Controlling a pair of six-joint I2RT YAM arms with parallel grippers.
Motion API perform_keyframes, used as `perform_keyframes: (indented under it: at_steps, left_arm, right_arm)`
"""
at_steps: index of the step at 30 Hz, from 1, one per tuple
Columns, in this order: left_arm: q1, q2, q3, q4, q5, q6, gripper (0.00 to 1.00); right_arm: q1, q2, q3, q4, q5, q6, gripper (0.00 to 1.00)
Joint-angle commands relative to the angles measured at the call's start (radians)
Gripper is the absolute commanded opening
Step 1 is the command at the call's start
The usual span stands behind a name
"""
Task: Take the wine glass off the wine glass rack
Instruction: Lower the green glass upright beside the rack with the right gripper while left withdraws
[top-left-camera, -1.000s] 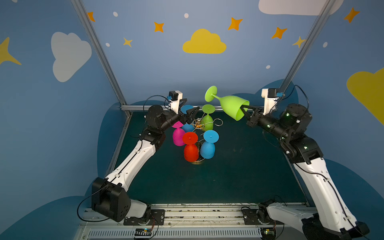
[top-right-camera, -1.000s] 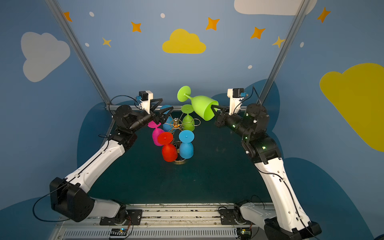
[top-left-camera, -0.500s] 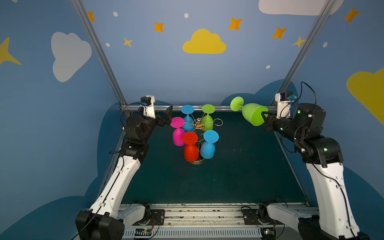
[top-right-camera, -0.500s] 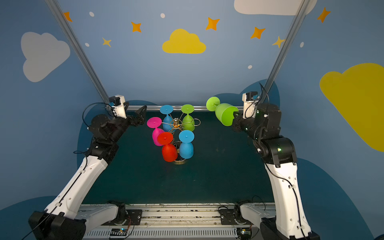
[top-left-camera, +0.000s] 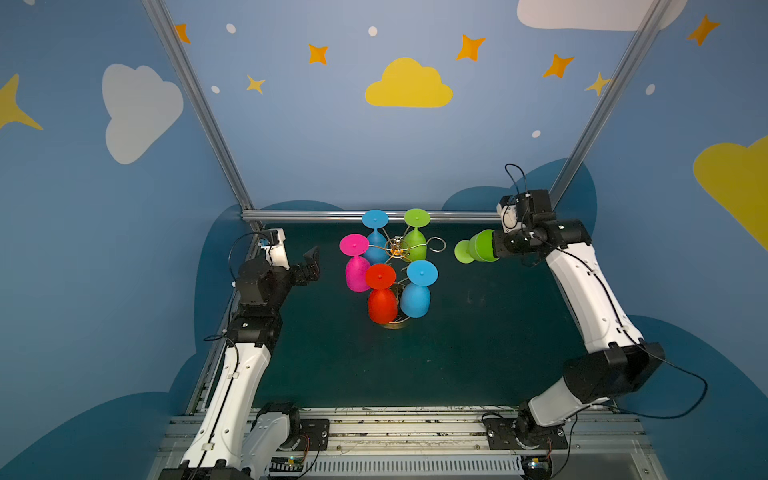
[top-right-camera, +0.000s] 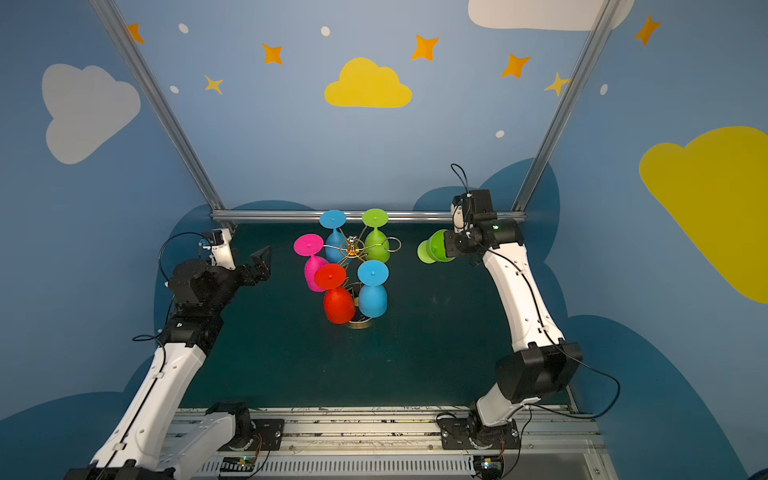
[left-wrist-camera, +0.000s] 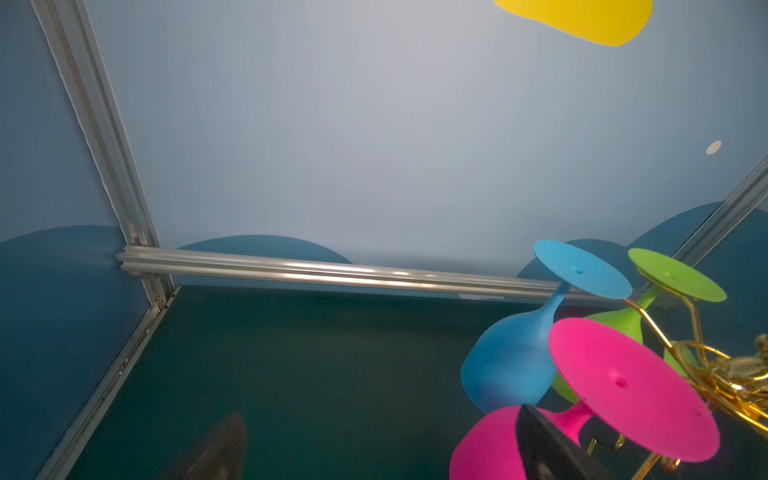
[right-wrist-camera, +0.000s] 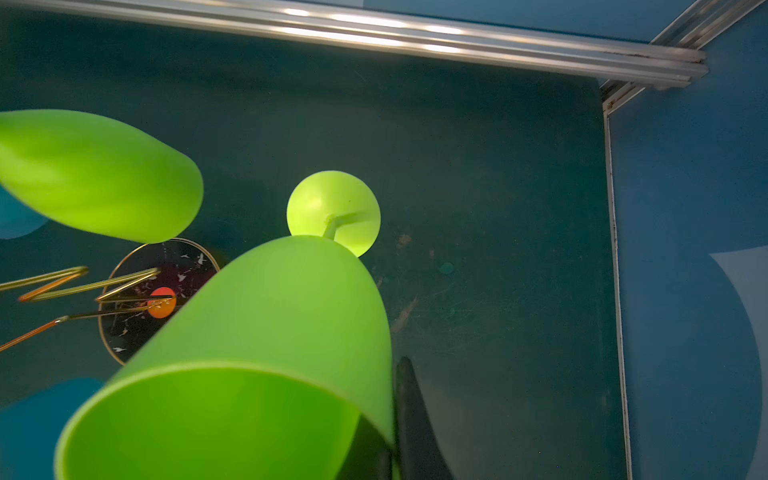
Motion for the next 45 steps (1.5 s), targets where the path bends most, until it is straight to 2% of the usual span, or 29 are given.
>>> perform_keyframes:
  at_steps: [1,7,17,20,28,39,45]
  left_arm:
    - [0.005,-0.027,-0.009,-0.001,-0.015,0.015,1.00]
    - [0.007,-0.025,-0.021,0.004,-0.001,0.016,1.00]
    - [0.007,-0.035,-0.037,0.012,-0.020,0.020,1.00]
    - [0.008,-0.035,-0.038,0.012,-0.021,0.018,1.00]
    - [0.009,-0.035,-0.037,0.010,-0.018,0.016,1.00]
    - [0.012,-0.037,-0.037,0.006,-0.018,0.013,1.00]
    - [0.011,-0.041,-0.040,0.006,-0.015,0.010,1.00]
  right_arm:
    - [-0.003,0.066,0.048,-0.014,0.019,-0.011,0.00]
    - [-0.003,0.232,0.154,-0.035,0.048,-0.029,0.00]
    - [0.002,0.560,0.541,-0.294,0.034,-0.025,0.00]
    - [0.003,0.628,0.614,-0.350,0.045,-0.012,0.00]
    - [0.002,0.668,0.615,-0.331,0.009,-0.011,0.01]
    - [-0.003,0.678,0.635,-0.330,-0.025,-0.006,0.21]
    - [-0.009,0.619,0.638,-0.303,-0.076,0.006,0.32]
